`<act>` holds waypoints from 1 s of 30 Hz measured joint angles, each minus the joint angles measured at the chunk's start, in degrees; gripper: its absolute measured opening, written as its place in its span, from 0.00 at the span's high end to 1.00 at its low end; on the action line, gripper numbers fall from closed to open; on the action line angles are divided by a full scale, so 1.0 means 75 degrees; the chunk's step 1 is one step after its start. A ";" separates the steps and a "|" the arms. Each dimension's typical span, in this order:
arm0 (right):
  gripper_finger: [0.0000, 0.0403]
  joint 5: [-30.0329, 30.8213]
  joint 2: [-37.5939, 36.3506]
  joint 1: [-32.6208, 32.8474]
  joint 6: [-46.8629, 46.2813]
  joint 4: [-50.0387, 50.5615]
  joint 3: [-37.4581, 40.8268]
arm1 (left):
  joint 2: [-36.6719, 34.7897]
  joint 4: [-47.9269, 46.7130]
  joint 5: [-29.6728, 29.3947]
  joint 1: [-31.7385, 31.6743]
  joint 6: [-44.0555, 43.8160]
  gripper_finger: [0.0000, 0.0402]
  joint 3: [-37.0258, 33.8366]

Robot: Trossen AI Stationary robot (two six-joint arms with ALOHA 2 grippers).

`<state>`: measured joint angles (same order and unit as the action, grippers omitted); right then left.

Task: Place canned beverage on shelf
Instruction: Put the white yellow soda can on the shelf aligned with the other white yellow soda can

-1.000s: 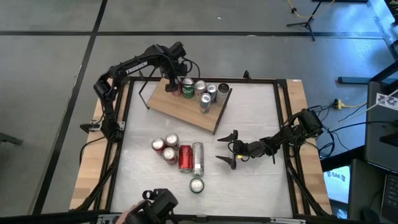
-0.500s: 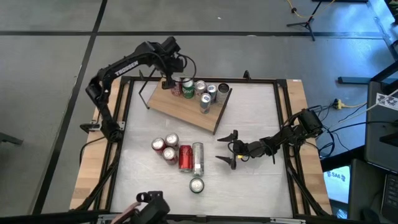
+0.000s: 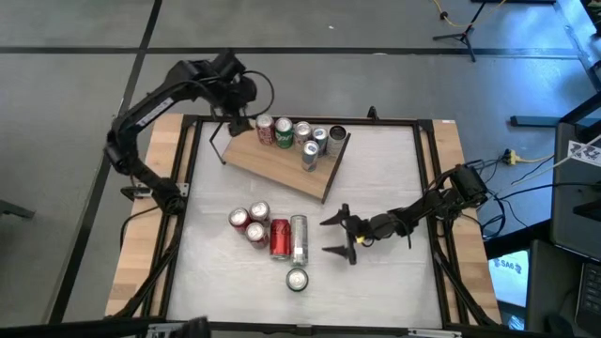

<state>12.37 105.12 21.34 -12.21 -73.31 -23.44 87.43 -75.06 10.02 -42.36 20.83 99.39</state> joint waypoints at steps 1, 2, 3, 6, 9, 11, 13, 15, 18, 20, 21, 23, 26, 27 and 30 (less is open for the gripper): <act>0.04 -0.0244 0.0000 0.0000 -0.0003 -0.0001 -0.0076 | -0.0147 -0.0193 0.0269 0.0030 -0.0126 0.01 0.0000; 0.04 -0.0473 0.0000 0.0000 -0.0003 -0.0001 -0.0152 | -0.0280 -0.0362 0.0552 0.0069 -0.0201 0.01 0.0000; 0.04 -0.0689 0.0000 0.0003 -0.0005 -0.0001 -0.0236 | -0.0434 -0.0500 0.0839 0.0134 -0.0310 0.01 0.0000; 0.04 -0.1367 0.0000 0.0009 -0.0003 0.0000 -0.0502 | -0.0984 -0.0434 0.1157 0.0467 -0.0675 0.01 -0.0207; 0.04 -0.1679 0.0000 0.0009 -0.0113 0.0051 -0.0783 | -0.1624 -0.0162 0.0811 0.0967 -0.1273 0.01 -0.0784; 0.04 -0.1728 0.0000 0.0009 -0.0529 0.0071 -0.0964 | -0.2155 0.0104 0.0479 0.1359 -0.1735 0.01 -0.1401; 0.04 -0.1708 0.0001 0.0009 -0.1106 0.0226 -0.1146 | -0.2749 0.0459 0.0190 0.1802 -0.2291 0.01 -0.2118; 0.04 -0.1573 0.0000 0.0009 -0.1814 0.0481 -0.1346 | -0.3384 0.0867 -0.0041 0.2252 -0.2872 0.01 -0.2926; 0.04 -0.1355 0.0000 0.0009 -0.3101 0.0986 -0.1682 | -0.4319 0.1626 -0.0338 0.2948 -0.3857 0.01 -0.4085; 0.04 -0.1333 0.0000 0.0009 -0.3897 0.1416 -0.1927 | -0.4881 0.2091 -0.0540 0.3394 -0.4468 0.01 -0.4743; 0.04 -0.1335 0.0000 0.0009 -0.4163 0.1615 -0.2053 | -0.5109 0.2308 -0.0647 0.3600 -0.4718 0.01 -0.4998; 0.04 -0.1335 0.0000 0.0010 -0.4363 0.1974 -0.2332 | -0.5480 0.2721 -0.0859 0.3996 -0.5085 0.01 -0.5445; 0.04 -0.1324 0.0000 0.0060 -0.4506 0.2500 -0.2819 | -0.5824 0.3288 -0.1206 0.4517 -0.5348 0.01 -0.5928; 0.04 -0.1329 0.0000 0.0058 -0.4522 0.2687 -0.2992 | -0.5888 0.3405 -0.1318 0.4673 -0.5368 0.01 -0.6037; 0.04 -0.1391 -0.0059 0.0058 -0.4543 0.3499 -0.3557 | -0.5938 0.3741 -0.1651 0.5108 -0.5378 0.01 -0.6289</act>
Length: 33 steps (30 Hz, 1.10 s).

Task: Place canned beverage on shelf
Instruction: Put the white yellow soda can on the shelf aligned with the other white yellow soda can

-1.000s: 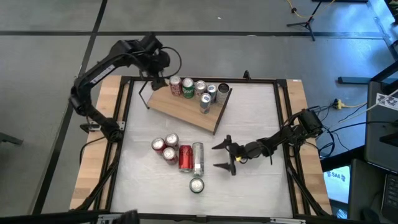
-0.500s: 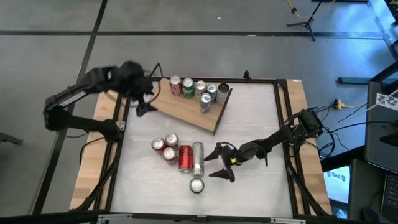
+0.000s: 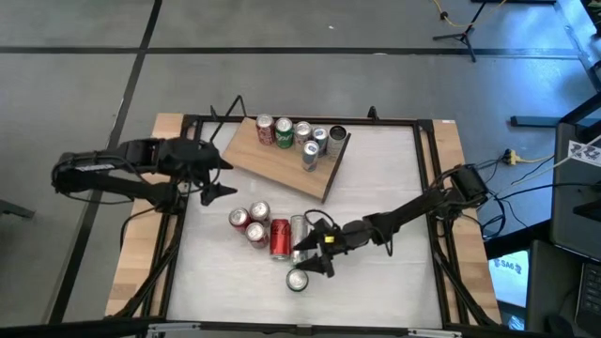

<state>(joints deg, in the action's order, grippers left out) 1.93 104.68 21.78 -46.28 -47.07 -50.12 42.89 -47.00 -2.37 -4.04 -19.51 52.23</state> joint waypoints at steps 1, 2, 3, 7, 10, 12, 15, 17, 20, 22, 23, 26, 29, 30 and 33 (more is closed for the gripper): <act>0.04 0.0003 -0.0038 0.0000 0.0000 0.0384 -0.0212 | 0.0006 0.0072 -0.0108 0.0135 0.0000 0.01 -0.0073; 0.04 0.0006 -0.0083 0.0000 0.0002 0.0797 -0.0411 | 0.0023 0.0151 -0.0214 0.0261 0.0000 0.01 -0.0133; 0.04 0.0017 -0.0136 0.0000 -0.0001 0.1294 -0.0647 | 0.0048 0.0228 -0.0341 0.0391 0.0000 0.01 -0.0173; 0.04 0.0337 -0.0252 0.0000 -0.0069 0.3797 -0.1814 | 0.0198 0.0579 -0.0808 0.0879 0.0011 0.01 -0.0362; 0.04 0.0709 -0.0253 0.0000 -0.0216 0.6132 -0.2936 | 0.0232 0.1398 -0.1066 0.1219 0.0033 0.01 -0.0560; 0.04 0.1052 -0.0240 0.0000 -0.0463 0.7661 -0.3689 | 0.0236 0.1827 -0.1145 0.1393 0.0143 0.01 -0.0679; 0.04 0.1692 -0.0207 -0.0003 -0.1089 0.9453 -0.4587 | 0.0236 0.2328 -0.1220 0.1594 0.0456 0.01 -0.0788; 0.04 0.2067 -0.0204 -0.0012 -0.1523 1.0023 -0.4889 | 0.0236 0.2394 -0.1327 0.1677 0.0597 0.01 -0.0805; 0.04 0.2641 -0.0201 -0.0012 -0.1980 1.0264 -0.5027 | 0.0236 0.2402 -0.1429 0.1751 0.0677 0.01 -0.0807; 0.04 0.2741 -0.0195 -0.0012 -0.2003 1.0264 -0.5049 | 0.0236 0.2401 -0.1426 0.1753 0.0695 0.01 -0.0807; 0.04 0.2705 -0.0195 -0.0012 -0.2007 1.0272 -0.5049 | 0.0236 0.2401 -0.1426 0.1753 0.0753 0.01 -0.0807; 0.04 0.2463 -0.0190 -0.0014 -0.2439 1.0318 -0.5049 | 0.0236 0.2401 -0.1426 0.1753 0.0879 0.01 -0.0807; 0.04 0.2373 -0.0186 -0.0064 -0.3262 1.0464 -0.5050 | 0.0236 0.2401 -0.1426 0.1753 0.0883 0.01 -0.0807; 0.04 0.2358 -0.0186 -0.0071 -0.3405 1.0596 -0.5052 | 0.0236 0.2401 -0.1424 0.1753 0.0882 0.01 -0.0807; 0.04 0.2331 -0.0114 -0.0122 -0.3756 1.1108 -0.5052 | 0.0236 0.2398 -0.1425 0.1753 0.0883 0.01 -0.0807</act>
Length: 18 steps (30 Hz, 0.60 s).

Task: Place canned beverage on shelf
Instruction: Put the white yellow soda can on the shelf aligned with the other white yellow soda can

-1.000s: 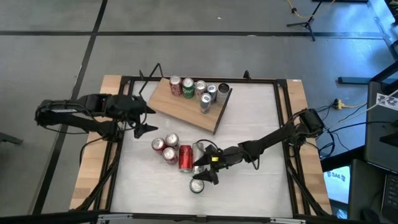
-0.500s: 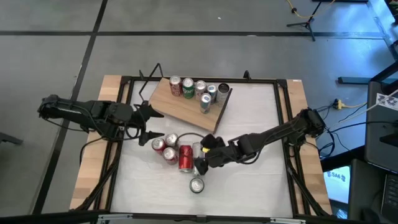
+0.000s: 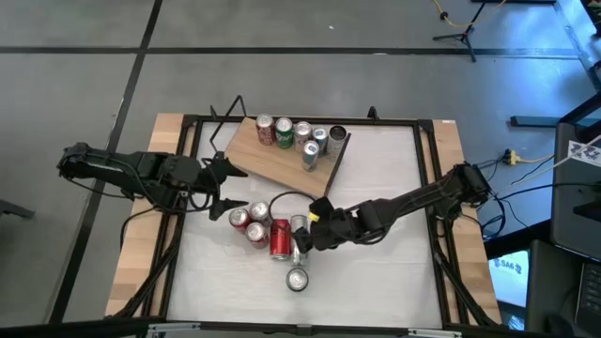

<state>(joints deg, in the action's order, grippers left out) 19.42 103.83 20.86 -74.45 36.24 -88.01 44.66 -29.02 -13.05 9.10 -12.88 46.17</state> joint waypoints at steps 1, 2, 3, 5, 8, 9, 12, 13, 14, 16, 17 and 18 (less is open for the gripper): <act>0.04 -0.0017 0.0056 -0.0006 -0.0170 0.0111 -0.0006 | 0.0000 0.0000 0.0002 0.0000 0.0000 0.01 0.0000; 0.04 -0.0027 0.0115 -0.0006 -0.0332 0.0241 -0.0006 | 0.0001 0.0000 0.0002 0.0000 0.0000 0.01 -0.0001; 0.04 -0.0095 0.0221 -0.0009 -0.0454 0.0351 -0.0005 | 0.0003 -0.0006 0.0002 0.0000 0.0000 0.01 -0.0006; 0.04 -0.0251 0.0422 -0.0006 -0.0690 0.0345 -0.0003 | 0.0003 -0.0009 0.0002 0.0000 0.0003 0.01 -0.0006; 0.04 -0.0614 0.0710 -0.0003 -0.0940 0.0301 -0.0003 | 0.0003 -0.0011 0.0004 0.0000 0.0003 0.01 -0.0009; 0.04 -0.0707 0.0818 -0.0003 -0.1046 0.0284 -0.0003 | 0.0003 -0.0012 0.0005 0.0000 0.0003 0.01 -0.0009; 0.04 -0.0819 0.1102 0.0000 -0.1309 0.0278 0.0000 | 0.0003 -0.0012 0.0006 0.0000 0.0001 0.01 -0.0009; 0.04 -0.0813 0.1159 0.0000 -0.1392 0.0238 0.0000 | 0.0003 -0.0012 0.0012 0.0000 0.0003 0.01 -0.0009; 0.04 -0.0811 0.1208 0.0000 -0.1432 0.0198 0.0000 | 0.0003 -0.0012 0.0016 0.0000 0.0002 0.01 -0.0009; 0.04 -0.0803 0.1312 0.0000 -0.1449 0.0005 0.0000 | 0.0003 -0.0012 0.0016 0.0000 0.0003 0.01 -0.0009; 0.04 -0.0796 0.1360 0.0000 -0.1449 -0.0051 0.0000 | 0.0003 -0.0012 0.0016 0.0000 0.0003 0.01 -0.0009; 0.04 -0.0791 0.1422 0.0000 -0.1449 -0.0095 0.0000 | 0.0003 -0.0012 0.0016 0.0000 0.0001 0.01 -0.0009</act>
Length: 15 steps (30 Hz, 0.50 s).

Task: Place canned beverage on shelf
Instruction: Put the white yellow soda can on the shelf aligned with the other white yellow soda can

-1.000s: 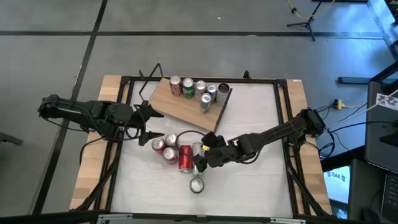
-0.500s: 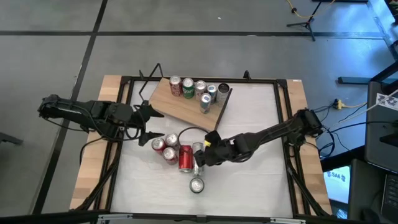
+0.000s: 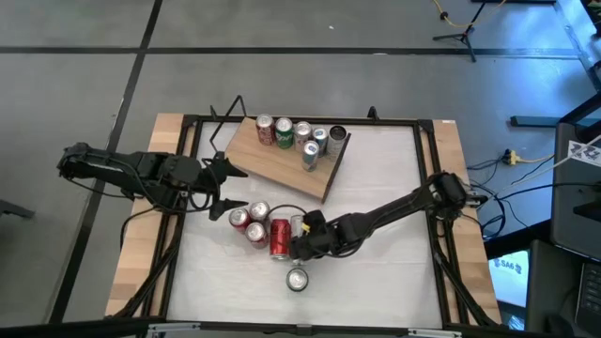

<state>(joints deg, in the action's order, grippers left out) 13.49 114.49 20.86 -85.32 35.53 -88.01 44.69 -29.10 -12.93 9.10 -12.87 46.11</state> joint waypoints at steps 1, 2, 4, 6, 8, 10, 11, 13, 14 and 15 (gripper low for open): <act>0.04 -0.0002 0.0047 0.0000 0.0001 -0.0079 0.0000 | 0.0000 0.0002 0.0000 0.0000 -0.0001 0.01 0.0000; 0.04 -0.0002 0.0099 0.0000 0.0003 -0.0150 0.0000 | 0.0000 0.0002 0.0001 0.0000 -0.0001 0.01 0.0000; 0.04 -0.0007 0.0189 0.0000 0.0003 -0.0201 0.0000 | 0.0000 0.0003 0.0003 0.0000 -0.0001 0.01 0.0000; 0.04 -0.0028 0.0306 0.0000 0.0003 -0.0213 0.0000 | 0.0003 0.0000 0.0014 0.0000 -0.0001 0.01 0.0000; 0.04 -0.0069 0.0424 0.0000 0.0003 -0.0188 0.0000 | 0.0003 0.0002 0.0022 0.0000 -0.0001 0.01 0.0000; 0.04 -0.0079 0.0443 0.0000 0.0003 -0.0181 0.0003 | 0.0003 0.0000 0.0023 0.0000 -0.0001 0.01 0.0000; 0.04 -0.0081 0.0438 0.0000 0.0003 -0.0195 0.0003 | 0.0003 0.0003 0.0021 0.0000 -0.0001 0.01 0.0000; 0.04 -0.0074 0.0429 -0.0001 0.0003 -0.0222 0.0001 | 0.0006 0.0000 0.0020 0.0000 -0.0001 0.01 0.0000; 0.04 -0.0063 0.0429 -0.0003 0.0003 -0.0222 0.0003 | 0.0006 0.0001 0.0020 0.0000 0.0001 0.01 0.0000; 0.04 -0.0024 0.0429 -0.0003 0.0003 -0.0225 0.0003 | 0.0006 0.0003 0.0020 0.0000 -0.0001 0.01 0.0001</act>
<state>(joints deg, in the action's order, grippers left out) 13.31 117.71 20.84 -85.30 33.84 -87.99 44.73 -29.08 -12.78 9.10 -12.88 46.12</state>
